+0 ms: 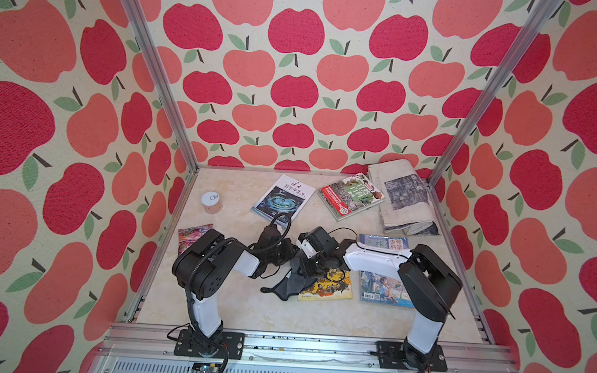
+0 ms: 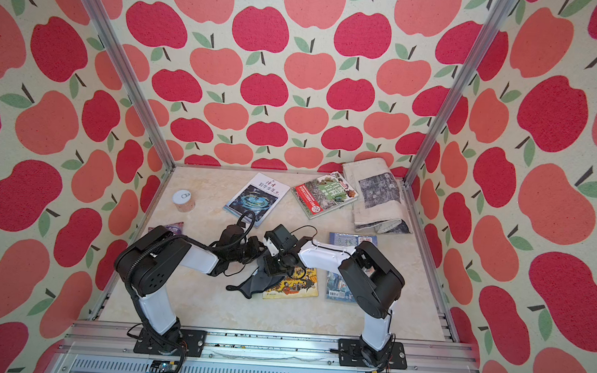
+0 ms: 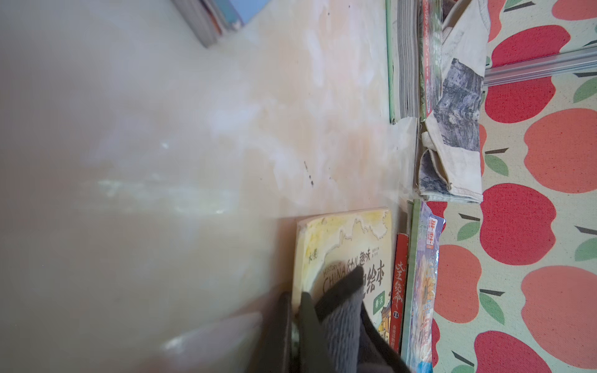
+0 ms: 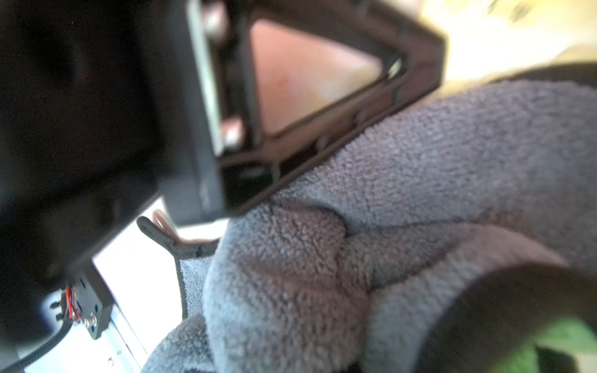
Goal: Wipe the cover of the book
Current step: Pick up the book from the center of the board.
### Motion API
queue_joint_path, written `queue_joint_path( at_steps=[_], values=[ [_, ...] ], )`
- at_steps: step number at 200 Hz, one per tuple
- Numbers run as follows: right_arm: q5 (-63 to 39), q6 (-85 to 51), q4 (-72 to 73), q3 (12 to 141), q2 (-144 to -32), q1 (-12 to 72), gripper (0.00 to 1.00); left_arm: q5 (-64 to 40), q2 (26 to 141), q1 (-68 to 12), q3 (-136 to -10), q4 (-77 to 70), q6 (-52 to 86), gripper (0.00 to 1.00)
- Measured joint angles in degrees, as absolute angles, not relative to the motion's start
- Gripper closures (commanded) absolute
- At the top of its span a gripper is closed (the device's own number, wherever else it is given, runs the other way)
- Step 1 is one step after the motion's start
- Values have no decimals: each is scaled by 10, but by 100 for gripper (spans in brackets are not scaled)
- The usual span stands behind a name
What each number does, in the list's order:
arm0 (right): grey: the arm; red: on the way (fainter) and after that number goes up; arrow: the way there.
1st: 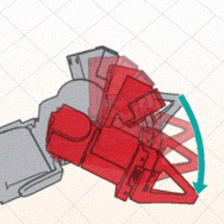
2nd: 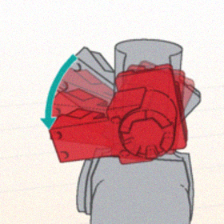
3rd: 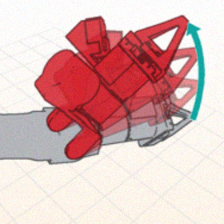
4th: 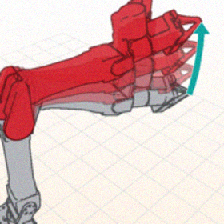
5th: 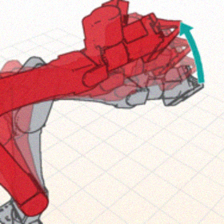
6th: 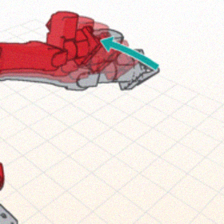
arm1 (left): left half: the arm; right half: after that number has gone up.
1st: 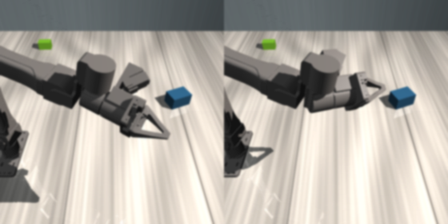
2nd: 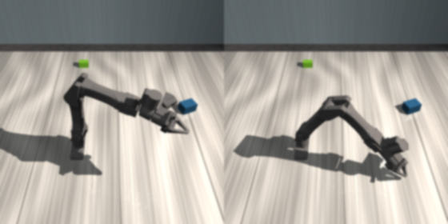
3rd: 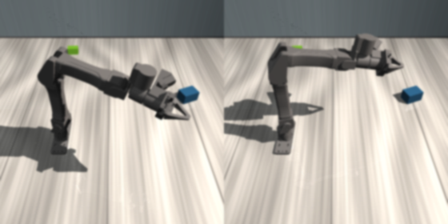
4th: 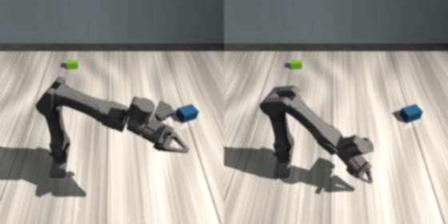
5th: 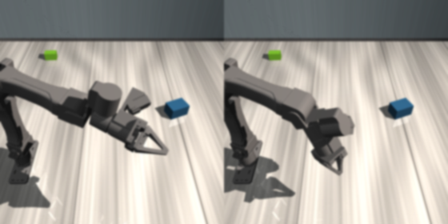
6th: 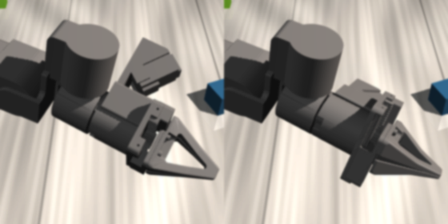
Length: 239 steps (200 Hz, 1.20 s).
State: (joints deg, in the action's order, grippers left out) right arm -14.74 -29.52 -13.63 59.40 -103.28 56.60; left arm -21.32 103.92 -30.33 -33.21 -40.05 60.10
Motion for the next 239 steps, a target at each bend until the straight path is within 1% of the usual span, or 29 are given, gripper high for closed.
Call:
queue_joint_path(
  at_steps=[44,86,106,139,158,184,211,239],
  values=[
    [-131,-329,-131,511,-960,630,99,-229,1041,-300,-332,-401,604,100],
    [-113,-338,-167,472,-897,629,98,-235,1043,-300,-333,-401,605,100],
    [-111,-337,-179,451,-875,602,98,-236,1043,-300,-333,-401,605,100],
    [-127,-318,-184,435,-872,492,98,-241,1043,-300,-333,-401,605,100],
    [-138,-296,-194,465,-900,442,98,-241,1043,-300,-330,-406,605,100],
    [-159,-273,-197,553,-985,403,98,-244,1043,-300,-325,-414,605,100],
    [-188,-264,-193,649,-1068,388,98,-248,1043,-299,-322,-419,605,100],
    [-230,-265,-182,713,-1125,392,98,-251,1044,-299,-321,-420,605,100]
  ],
)
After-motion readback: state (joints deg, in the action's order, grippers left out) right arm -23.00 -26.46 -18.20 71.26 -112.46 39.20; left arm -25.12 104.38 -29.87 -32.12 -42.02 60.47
